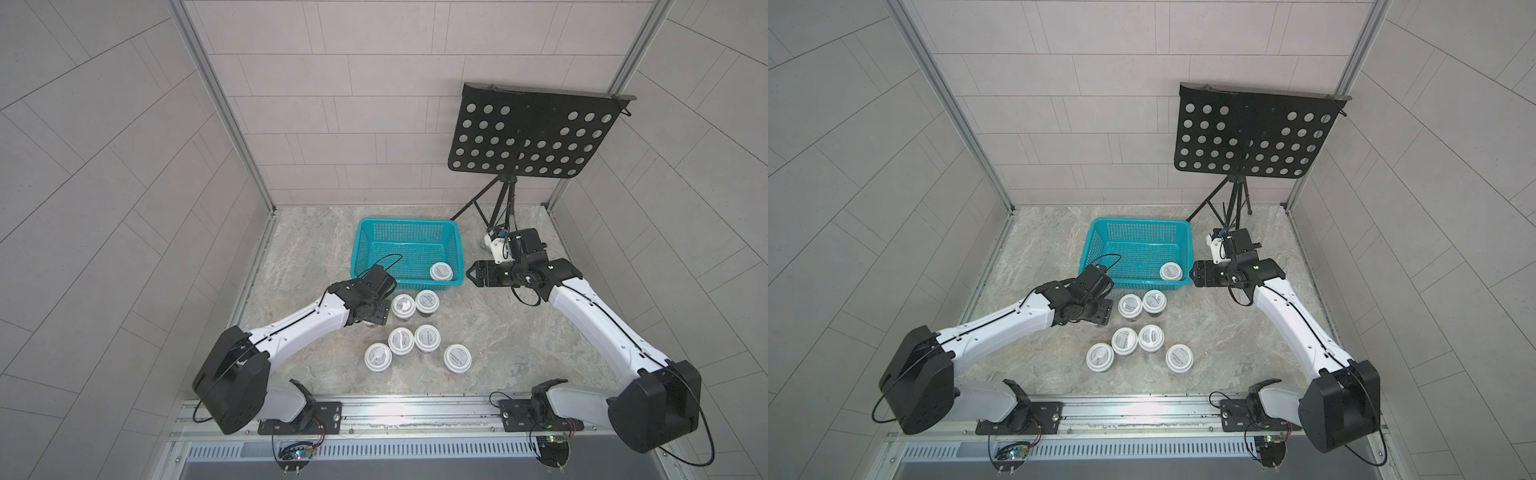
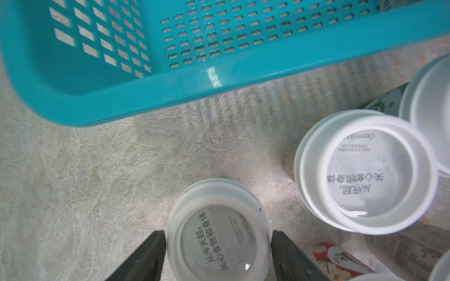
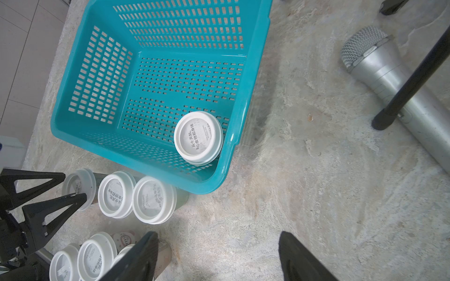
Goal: Put the yogurt in the basket
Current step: Pick up the yogurt from the center of the board.
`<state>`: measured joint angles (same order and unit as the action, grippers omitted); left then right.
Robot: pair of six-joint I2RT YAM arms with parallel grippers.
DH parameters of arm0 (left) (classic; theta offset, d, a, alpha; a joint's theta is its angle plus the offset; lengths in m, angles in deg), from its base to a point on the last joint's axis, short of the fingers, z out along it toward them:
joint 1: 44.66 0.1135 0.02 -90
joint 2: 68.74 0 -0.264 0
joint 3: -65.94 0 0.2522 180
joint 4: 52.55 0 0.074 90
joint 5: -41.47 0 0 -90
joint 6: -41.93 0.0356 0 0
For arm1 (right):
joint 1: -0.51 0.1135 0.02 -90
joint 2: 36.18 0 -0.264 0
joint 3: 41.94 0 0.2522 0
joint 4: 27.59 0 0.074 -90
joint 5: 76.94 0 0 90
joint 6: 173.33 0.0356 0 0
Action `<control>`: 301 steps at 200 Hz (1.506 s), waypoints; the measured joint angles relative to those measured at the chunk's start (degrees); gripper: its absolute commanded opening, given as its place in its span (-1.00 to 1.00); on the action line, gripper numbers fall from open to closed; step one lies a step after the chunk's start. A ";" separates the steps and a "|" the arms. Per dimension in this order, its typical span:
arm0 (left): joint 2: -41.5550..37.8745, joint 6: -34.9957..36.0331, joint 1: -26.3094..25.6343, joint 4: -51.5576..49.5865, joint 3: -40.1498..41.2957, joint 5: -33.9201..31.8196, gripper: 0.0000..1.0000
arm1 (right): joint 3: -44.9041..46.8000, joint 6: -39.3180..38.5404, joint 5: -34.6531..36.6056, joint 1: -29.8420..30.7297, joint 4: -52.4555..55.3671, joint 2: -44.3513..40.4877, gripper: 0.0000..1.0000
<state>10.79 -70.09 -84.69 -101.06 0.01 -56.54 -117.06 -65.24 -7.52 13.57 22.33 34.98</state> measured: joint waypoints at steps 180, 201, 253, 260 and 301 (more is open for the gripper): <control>0.59 -1.99 -0.02 -1.49 0.04 0.09 0.45 | 0.96 0.20 -0.02 0.00 -0.39 0.22 0.63; 0.81 -2.10 -0.02 -1.27 0.07 -0.04 0.46 | 1.05 0.20 -0.04 0.00 -0.42 0.22 0.64; 1.03 -2.62 -0.02 -0.48 0.39 -0.24 0.41 | 1.40 0.20 -0.04 0.00 -0.44 0.22 0.64; 1.03 -2.64 -0.02 -0.42 0.44 -0.24 0.37 | 1.40 0.22 -0.04 0.00 -0.44 0.22 0.64; 0.74 -2.84 -0.02 -0.07 0.50 -0.46 0.20 | 1.40 0.22 -0.04 0.00 -0.48 0.20 0.64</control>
<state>11.53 -72.93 -84.71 -101.12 0.52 -57.00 -115.67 -65.03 -7.56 13.57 21.85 35.17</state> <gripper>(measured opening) 0.647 0.818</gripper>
